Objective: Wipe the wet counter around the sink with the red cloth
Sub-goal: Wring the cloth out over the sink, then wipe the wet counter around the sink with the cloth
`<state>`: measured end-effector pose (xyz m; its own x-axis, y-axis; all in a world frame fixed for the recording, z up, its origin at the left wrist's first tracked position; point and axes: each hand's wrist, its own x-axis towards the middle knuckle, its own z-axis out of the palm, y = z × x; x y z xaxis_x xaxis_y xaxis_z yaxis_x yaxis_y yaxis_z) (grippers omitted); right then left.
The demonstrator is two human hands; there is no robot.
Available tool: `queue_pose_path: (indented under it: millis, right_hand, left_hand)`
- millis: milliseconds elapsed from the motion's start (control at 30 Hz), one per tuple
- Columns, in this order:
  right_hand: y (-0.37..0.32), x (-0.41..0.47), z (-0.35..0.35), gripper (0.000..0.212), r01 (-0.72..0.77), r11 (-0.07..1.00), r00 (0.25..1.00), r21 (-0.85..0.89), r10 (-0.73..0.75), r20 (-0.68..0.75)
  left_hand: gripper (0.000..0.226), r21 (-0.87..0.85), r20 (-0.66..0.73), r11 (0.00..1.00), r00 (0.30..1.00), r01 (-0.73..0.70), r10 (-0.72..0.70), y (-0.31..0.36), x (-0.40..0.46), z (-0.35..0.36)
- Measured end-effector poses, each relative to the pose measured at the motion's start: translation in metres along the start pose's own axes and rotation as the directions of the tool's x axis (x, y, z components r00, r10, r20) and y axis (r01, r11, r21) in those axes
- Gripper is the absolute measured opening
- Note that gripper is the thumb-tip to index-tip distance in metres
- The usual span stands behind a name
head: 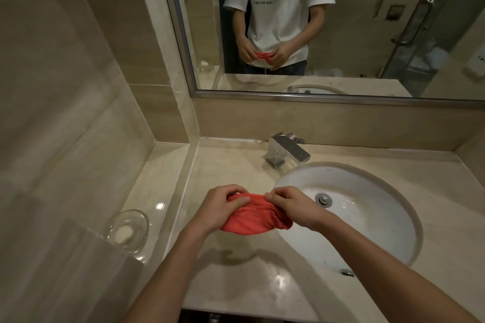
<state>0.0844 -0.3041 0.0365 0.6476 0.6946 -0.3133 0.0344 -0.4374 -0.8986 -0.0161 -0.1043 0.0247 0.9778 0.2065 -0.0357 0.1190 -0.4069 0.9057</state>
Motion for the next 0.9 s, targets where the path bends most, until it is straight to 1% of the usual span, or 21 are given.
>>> queue_pose_path:
  millis: [67, 133, 167, 233, 300, 333, 400, 467, 500, 533, 567, 600, 633, 667, 700, 733, 767, 800, 833, 900]
  right_hand:
    - [-0.001, 0.0, 0.004, 0.042, -0.067, 0.998, 0.99, -0.016, 0.068, 0.125]
    - [0.002, -0.002, 0.007, 0.05, -0.103, 0.993, 0.965, -0.051, 0.112, 0.237]
    - [0.006, -0.002, 0.008, 0.052, -0.112, 0.993, 0.957, -0.038, 0.118, 0.266]
    - [0.015, -0.001, 0.008, 0.044, -0.14, 0.989, 0.952, 0.039, 0.124, 0.278]
    - [0.026, 0.0, 0.01, 0.032, -0.201, 0.974, 0.953, 0.108, 0.169, 0.252]
    - [0.033, 0.001, 0.011, 0.03, -0.226, 0.967, 0.951, 0.121, 0.192, 0.242]
    - [0.044, 0.002, 0.016, 0.033, -0.26, 0.954, 0.944, 0.147, 0.218, 0.248]
    - [0.05, 0.003, 0.021, 0.043, -0.314, 0.925, 0.933, 0.212, 0.259, 0.249]
    - [0.052, 0.005, 0.024, 0.048, -0.333, 0.909, 0.931, 0.25, 0.276, 0.237]
    - [0.055, 0.007, 0.025, 0.051, -0.336, 0.9, 0.934, 0.279, 0.28, 0.221]
    - [0.057, 0.009, 0.026, 0.051, -0.33, 0.896, 0.938, 0.299, 0.276, 0.209]
    - [0.058, 0.01, 0.027, 0.049, -0.316, 0.893, 0.944, 0.322, 0.26, 0.205]
    - [0.061, 0.011, 0.028, 0.046, -0.301, 0.889, 0.949, 0.344, 0.245, 0.199]
    - [0.064, 0.012, 0.029, 0.04, -0.285, 0.886, 0.955, 0.366, 0.231, 0.186]
    - [0.066, 0.012, 0.031, 0.032, -0.26, 0.891, 0.964, 0.374, 0.215, 0.156]
    - [0.068, 0.013, 0.033, 0.022, -0.22, 0.91, 0.975, 0.35, 0.192, 0.115]
    - [0.07, 0.012, 0.034, 0.016, -0.166, 0.942, 0.986, 0.29, 0.153, 0.067]
    - [0.072, 0.01, 0.037, 0.019, -0.1, 0.973, 0.995, 0.209, 0.098, 0.023]
    - [0.074, 0.009, 0.04, 0.027, -0.038, 0.992, 0.999, 0.124, 0.04, -0.01]
    - [0.074, 0.007, 0.045, 0.037, 0.027, 1.0, 0.996, 0.013, -0.026, -0.082]
  left_hand:
    - [0.01, 0.012, -0.003, 0.998, 0.998, 0.069, -0.069, -0.007, -0.001, 0.0]
    - [0.015, -0.056, 0.025, 0.983, 0.985, 0.174, -0.173, -0.015, -0.004, -0.001]
    - [0.016, -0.099, 0.047, 0.97, 0.975, 0.221, -0.217, -0.019, -0.007, -0.001]
    - [0.019, -0.137, 0.058, 0.95, 0.959, 0.282, -0.277, -0.029, -0.016, 0.002]
    - [0.02, -0.128, 0.02, 0.943, 0.952, 0.306, -0.306, -0.038, -0.022, 0.007]
    - [0.02, -0.118, -0.006, 0.944, 0.95, 0.309, -0.312, -0.042, -0.025, 0.01]
    - [0.021, -0.139, -0.052, 0.937, 0.943, 0.319, -0.329, -0.045, -0.029, 0.018]
    - [0.023, -0.247, -0.102, 0.909, 0.923, 0.337, -0.371, -0.044, -0.032, 0.023]
    - [0.023, -0.341, -0.111, 0.874, 0.908, 0.346, -0.403, -0.045, -0.034, 0.023]
    - [0.021, -0.458, -0.097, 0.816, 0.892, 0.353, -0.441, -0.046, -0.037, 0.023]
    - [0.019, -0.579, -0.06, 0.737, 0.883, 0.349, -0.465, -0.048, -0.043, 0.023]
    - [0.028, -0.67, -0.021, 0.661, 0.882, 0.338, -0.472, -0.053, -0.049, 0.022]
    - [0.045, -0.717, 0.008, 0.61, 0.88, 0.336, -0.474, -0.06, -0.054, 0.02]
    - [0.061, -0.72, 0.029, 0.601, 0.88, 0.348, -0.474, -0.067, -0.058, 0.019]
    - [0.072, -0.706, 0.03, 0.612, 0.878, 0.357, -0.478, -0.071, -0.06, 0.018]
    - [0.076, -0.671, 0.011, 0.645, 0.874, 0.367, -0.487, -0.077, -0.061, 0.018]
    - [0.074, -0.634, -0.019, 0.679, 0.87, 0.371, -0.493, -0.079, -0.06, 0.018]
    - [0.066, -0.601, -0.059, 0.71, 0.866, 0.366, -0.496, -0.078, -0.06, 0.019]
    - [0.057, -0.565, -0.101, 0.742, 0.863, 0.36, -0.496, -0.075, -0.058, 0.019]
    - [0.052, -0.472, -0.161, 0.811, 0.87, 0.346, -0.466, -0.075, -0.057, 0.021]
